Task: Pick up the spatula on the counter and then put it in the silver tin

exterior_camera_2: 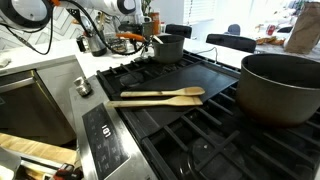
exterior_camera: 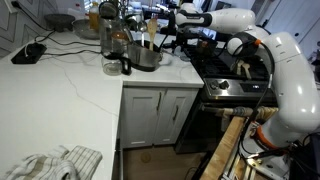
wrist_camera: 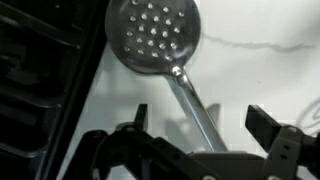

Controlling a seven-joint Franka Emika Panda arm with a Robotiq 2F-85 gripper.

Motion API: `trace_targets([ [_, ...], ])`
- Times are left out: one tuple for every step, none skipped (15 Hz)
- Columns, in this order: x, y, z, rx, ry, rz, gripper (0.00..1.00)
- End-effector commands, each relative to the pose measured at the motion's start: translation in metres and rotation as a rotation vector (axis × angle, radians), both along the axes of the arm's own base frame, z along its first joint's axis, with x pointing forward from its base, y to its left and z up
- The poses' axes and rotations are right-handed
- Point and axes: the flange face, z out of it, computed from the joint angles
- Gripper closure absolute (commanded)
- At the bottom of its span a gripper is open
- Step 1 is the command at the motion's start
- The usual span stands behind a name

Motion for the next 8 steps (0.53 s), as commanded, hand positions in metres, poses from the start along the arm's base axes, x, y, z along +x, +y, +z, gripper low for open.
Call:
trace_targets([
  [0.009,-0.004,-0.011,0.048,-0.047,0.037,0.0],
  [0.012,-0.003,-0.012,0.042,-0.059,0.057,0.0],
  [0.014,-0.002,-0.014,0.032,-0.069,0.071,0.0],
  [0.016,-0.001,-0.016,0.02,-0.081,0.089,0.0],
  [0.018,0.0,-0.018,0.008,-0.091,0.105,0.0],
  [0.02,0.0,-0.02,-0.003,-0.101,0.12,0.0],
  [0.021,0.001,-0.023,-0.003,-0.103,0.129,0.0],
  [0.022,0.001,-0.025,-0.004,-0.107,0.137,0.08],
])
